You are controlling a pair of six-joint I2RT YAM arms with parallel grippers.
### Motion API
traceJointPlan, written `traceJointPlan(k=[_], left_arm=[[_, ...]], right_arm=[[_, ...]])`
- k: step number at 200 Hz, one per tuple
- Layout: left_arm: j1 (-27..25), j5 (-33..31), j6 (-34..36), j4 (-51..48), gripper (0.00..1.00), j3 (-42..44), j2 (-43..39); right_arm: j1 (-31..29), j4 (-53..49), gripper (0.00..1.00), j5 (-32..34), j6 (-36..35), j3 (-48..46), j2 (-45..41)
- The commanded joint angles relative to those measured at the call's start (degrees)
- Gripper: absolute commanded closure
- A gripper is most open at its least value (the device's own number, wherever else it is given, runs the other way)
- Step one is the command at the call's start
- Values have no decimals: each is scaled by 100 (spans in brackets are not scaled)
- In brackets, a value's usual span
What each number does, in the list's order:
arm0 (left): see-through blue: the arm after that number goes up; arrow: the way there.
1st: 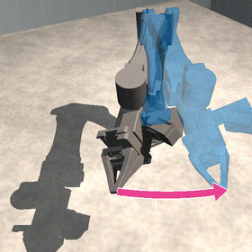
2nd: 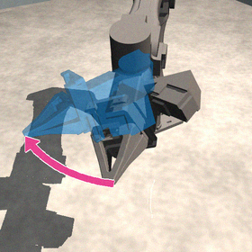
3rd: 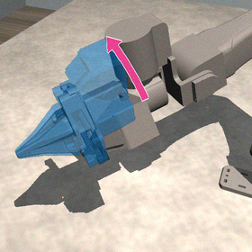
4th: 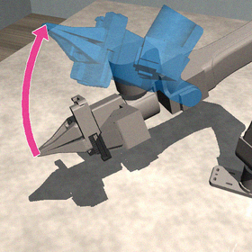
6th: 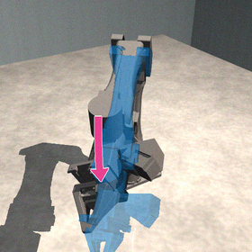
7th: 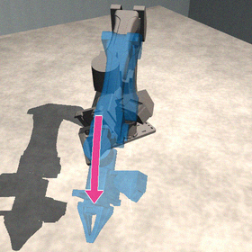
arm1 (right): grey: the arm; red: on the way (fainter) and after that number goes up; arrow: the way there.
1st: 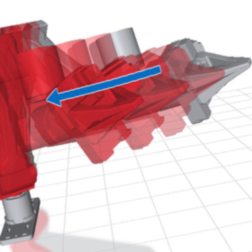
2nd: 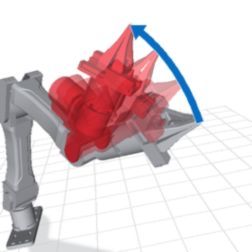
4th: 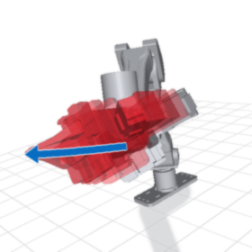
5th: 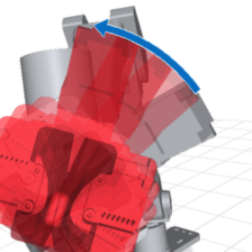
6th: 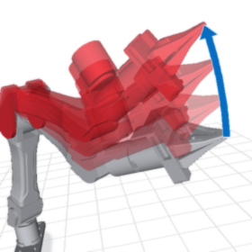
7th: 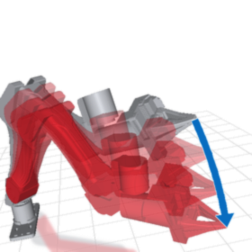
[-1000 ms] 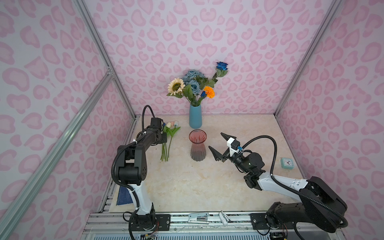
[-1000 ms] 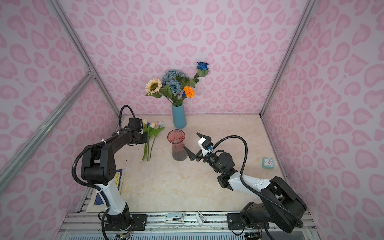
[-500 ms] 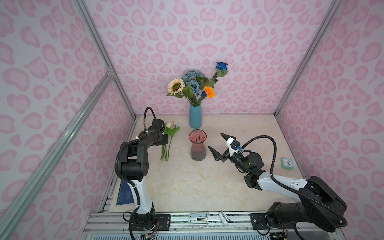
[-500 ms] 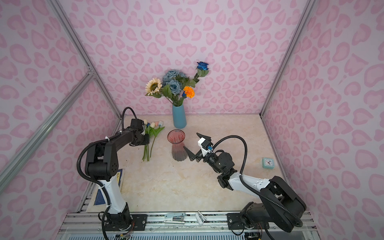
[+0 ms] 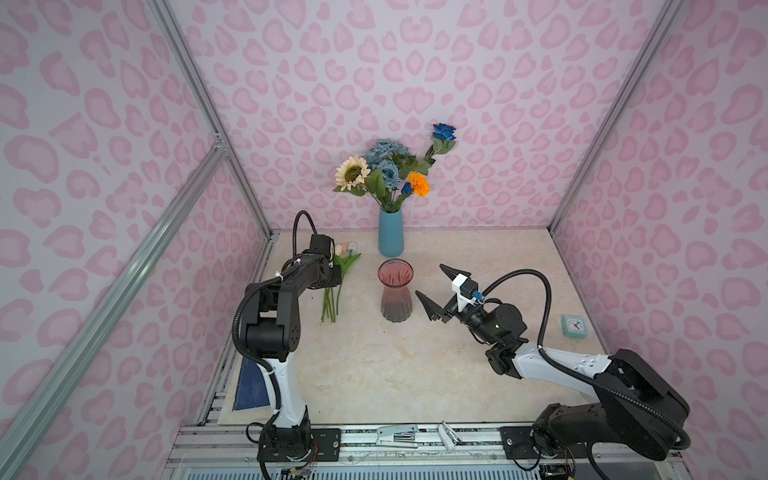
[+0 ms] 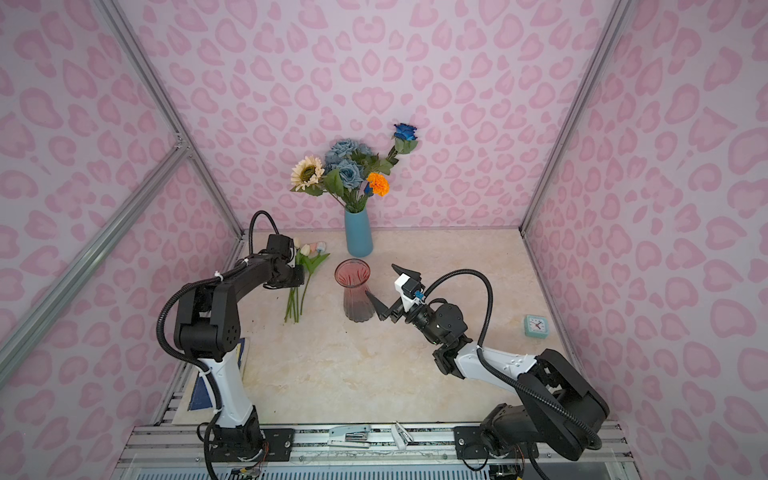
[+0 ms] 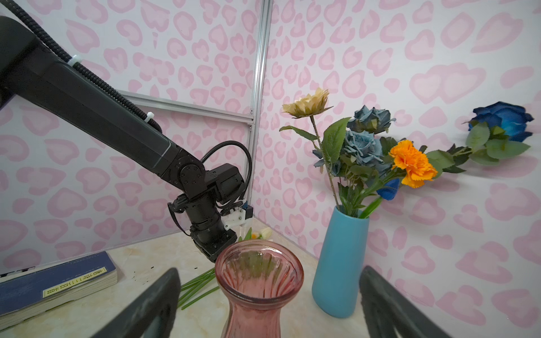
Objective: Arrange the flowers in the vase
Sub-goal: 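Lower the left gripper onto the tulip stems while the right draws back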
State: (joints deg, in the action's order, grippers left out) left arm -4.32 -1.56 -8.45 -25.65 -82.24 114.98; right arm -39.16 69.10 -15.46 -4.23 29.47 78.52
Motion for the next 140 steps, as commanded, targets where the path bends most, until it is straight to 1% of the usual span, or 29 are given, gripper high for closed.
traceJointPlan(k=[1, 23, 46, 98, 113, 127, 140], left_arm=[[1, -26, -85, -211, 77, -49, 113], [1, -163, -104, -305, 77, -95, 189], [10, -154, -113, -442, 76, -231, 308], [10, -193, -93, -731, 81, -536, 589], [10, -195, -87, -754, 88, -539, 590], [10, -213, -101, -742, 90, -514, 566], [10, -202, -112, -744, 95, -496, 516]], right_arm=[[0, 132, 5, -46, -5, 6, 19], [12, 103, 5, -18, -16, -17, 21], [9, 144, 5, -27, -6, -46, 40], [22, 165, 5, 32, -34, -113, -43], [27, 151, 5, 41, -49, -143, -73], [31, 131, 5, 47, -45, -169, -102], [40, 116, 5, 60, -44, -179, -109]])
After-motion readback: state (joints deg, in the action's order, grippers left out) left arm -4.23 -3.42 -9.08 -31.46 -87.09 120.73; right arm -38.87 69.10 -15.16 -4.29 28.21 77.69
